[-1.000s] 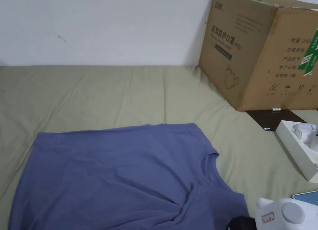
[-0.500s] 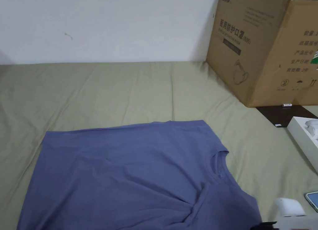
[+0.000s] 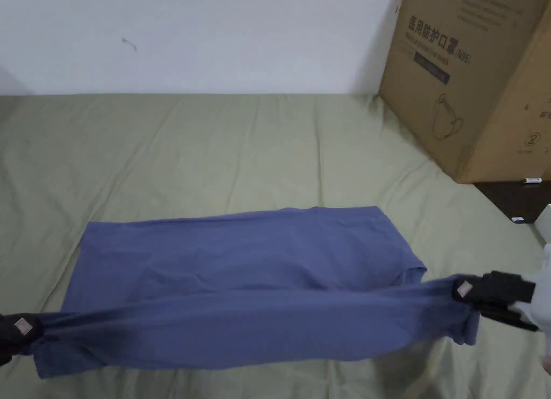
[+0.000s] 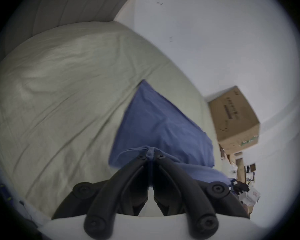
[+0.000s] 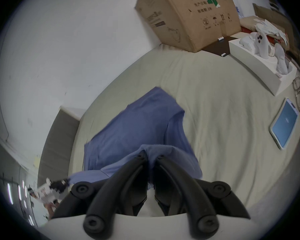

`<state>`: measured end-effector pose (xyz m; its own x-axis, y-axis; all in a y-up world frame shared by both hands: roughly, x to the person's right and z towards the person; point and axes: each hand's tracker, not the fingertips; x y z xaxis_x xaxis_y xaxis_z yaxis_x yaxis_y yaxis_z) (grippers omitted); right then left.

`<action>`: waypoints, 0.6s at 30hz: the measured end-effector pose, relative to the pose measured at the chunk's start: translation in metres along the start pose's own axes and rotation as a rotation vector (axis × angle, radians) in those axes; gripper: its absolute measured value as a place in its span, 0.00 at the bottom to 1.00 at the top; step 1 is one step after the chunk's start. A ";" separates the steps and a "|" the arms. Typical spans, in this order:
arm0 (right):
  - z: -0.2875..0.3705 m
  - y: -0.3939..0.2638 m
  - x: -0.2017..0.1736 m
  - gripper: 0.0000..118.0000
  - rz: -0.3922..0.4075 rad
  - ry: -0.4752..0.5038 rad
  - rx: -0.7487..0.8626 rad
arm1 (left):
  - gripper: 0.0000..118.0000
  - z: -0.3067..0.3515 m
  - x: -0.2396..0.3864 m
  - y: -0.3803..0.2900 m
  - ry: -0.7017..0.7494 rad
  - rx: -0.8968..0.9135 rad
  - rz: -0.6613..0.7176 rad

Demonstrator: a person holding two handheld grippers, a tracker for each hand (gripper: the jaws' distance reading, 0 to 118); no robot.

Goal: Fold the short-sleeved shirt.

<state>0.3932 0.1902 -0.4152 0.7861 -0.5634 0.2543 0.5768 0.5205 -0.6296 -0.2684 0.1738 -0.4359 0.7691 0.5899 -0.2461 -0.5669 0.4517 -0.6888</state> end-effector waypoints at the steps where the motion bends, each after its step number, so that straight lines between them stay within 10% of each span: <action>1: -0.018 0.010 0.002 0.04 -0.032 -0.001 -0.004 | 0.02 -0.015 -0.002 0.009 0.012 -0.032 0.028; 6: -0.117 0.042 0.005 0.09 -0.027 -0.115 -0.175 | 0.10 -0.095 -0.009 0.040 0.075 -0.167 0.013; 7: -0.130 0.042 0.002 0.22 0.002 -0.136 -0.179 | 0.26 -0.103 -0.009 0.043 0.064 -0.169 0.008; 9: -0.142 0.039 -0.001 0.84 0.044 -0.183 -0.169 | 0.90 -0.110 -0.009 0.044 0.056 -0.147 0.006; 18: -0.055 0.004 -0.022 0.88 0.052 -0.104 0.048 | 0.92 -0.031 0.009 0.019 -0.154 0.088 0.000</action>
<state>0.3655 0.1693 -0.4639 0.8324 -0.4668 0.2987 0.5429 0.5786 -0.6087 -0.2630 0.1676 -0.4724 0.7186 0.6823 -0.1346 -0.5959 0.5043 -0.6250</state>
